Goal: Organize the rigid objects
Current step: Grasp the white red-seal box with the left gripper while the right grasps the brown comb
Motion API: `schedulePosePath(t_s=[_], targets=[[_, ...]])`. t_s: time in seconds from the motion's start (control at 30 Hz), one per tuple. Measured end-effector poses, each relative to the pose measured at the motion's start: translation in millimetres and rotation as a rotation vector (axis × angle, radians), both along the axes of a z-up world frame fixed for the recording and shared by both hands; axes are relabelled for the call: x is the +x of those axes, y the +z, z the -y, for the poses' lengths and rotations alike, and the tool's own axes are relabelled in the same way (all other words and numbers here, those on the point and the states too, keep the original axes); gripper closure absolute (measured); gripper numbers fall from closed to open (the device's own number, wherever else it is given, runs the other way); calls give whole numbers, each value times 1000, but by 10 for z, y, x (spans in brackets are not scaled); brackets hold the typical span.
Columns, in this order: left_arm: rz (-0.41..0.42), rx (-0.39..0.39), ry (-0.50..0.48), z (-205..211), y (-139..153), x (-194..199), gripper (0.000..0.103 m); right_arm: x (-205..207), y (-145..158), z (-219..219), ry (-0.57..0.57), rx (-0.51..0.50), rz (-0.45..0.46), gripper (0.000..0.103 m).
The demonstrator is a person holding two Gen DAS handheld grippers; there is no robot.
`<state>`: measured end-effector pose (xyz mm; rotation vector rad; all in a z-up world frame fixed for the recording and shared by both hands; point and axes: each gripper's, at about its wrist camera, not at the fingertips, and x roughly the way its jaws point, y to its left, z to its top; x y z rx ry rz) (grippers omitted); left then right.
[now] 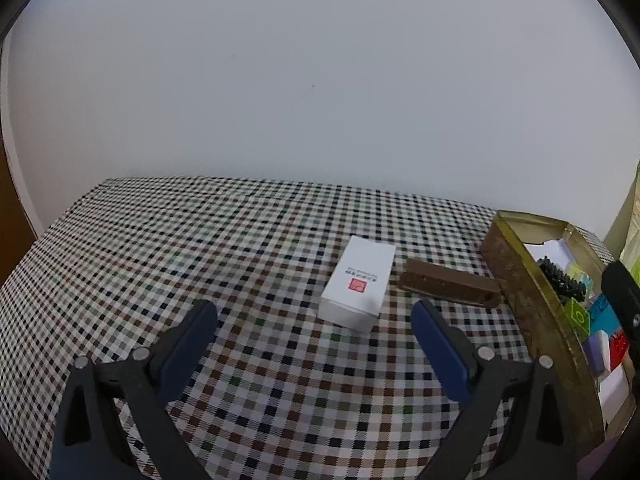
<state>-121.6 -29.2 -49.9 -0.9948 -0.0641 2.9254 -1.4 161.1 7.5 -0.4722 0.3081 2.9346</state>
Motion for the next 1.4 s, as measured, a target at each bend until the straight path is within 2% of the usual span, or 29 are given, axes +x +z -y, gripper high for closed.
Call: schedulePosePath(t_s=[0.1, 0.3, 0.43, 0.5, 0.57, 0.63, 0.7, 0.8, 0.9, 0.97, 1.07, 1.17, 1.23, 1.3, 1.4], targets=[[5, -9, -13, 1, -17, -17, 4, -15, -17, -23, 4, -15, 9, 20], [54, 24, -75, -1, -93, -195, 4, -70, -47, -76, 4, -34, 45, 20], [78, -21, -137, -167, -133, -397, 5, -87, -65, -110, 6, -50, 58, 20], [123, -22, -145, -207, -193, -552, 11, -103, -76, -118, 8, -54, 64, 20], [169, -29, -142, -227, -255, -681, 29, -125, -85, -112, 14, -55, 74, 20], [232, -29, -136, -234, -345, -811, 39, -157, -94, -104, 20, -53, 83, 20], [235, -23, -140, -230, -354, -839, 43, -193, -105, -90, 27, -52, 96, 20], [232, -28, -152, -252, -369, -866, 63, -233, -114, -65, 46, -58, 104, 20], [230, -2, -167, -208, -379, -890, 63, -309, -142, -12, 91, -73, 129, 20], [222, 15, -143, -121, -378, -882, 64, -336, -152, 16, 118, -89, 132, 20], [174, -18, -99, 74, -292, -814, 64, -419, -157, 76, 185, -91, 145, 20], [124, -99, -65, 167, -250, -738, 64, -516, -128, 120, 223, -52, 188, 20], [122, -100, -60, 245, -236, -729, 64, -646, -70, 189, 270, -4, 230, 20], [127, -88, -59, 316, -230, -727, 64, -878, -32, 332, 345, 95, 335, 20], [136, -76, -55, 417, -248, -712, 64, -1169, -10, 461, 451, 142, 448, 20]])
